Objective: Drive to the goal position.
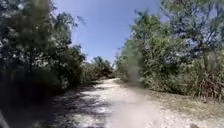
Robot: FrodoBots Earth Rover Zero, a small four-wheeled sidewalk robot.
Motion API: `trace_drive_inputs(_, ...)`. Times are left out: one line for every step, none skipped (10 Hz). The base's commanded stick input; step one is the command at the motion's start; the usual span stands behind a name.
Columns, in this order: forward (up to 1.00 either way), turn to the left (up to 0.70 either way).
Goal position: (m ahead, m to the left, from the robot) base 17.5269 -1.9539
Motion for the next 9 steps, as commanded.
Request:
trace_drive_inputs(0.45, 0.02)
trace_drive_inputs(0.45, 0.02)
trace_drive_inputs(0.45, 0.02)
trace_drive_inputs(0.45, 0.02)
trace_drive_inputs(0.45, 0.02)
trace_drive_inputs(0.45, 0.02)
trace_drive_inputs(0.45, 0.02)
trace_drive_inputs(0.45, 0.02)
trace_drive_inputs(0.45, 0.02)
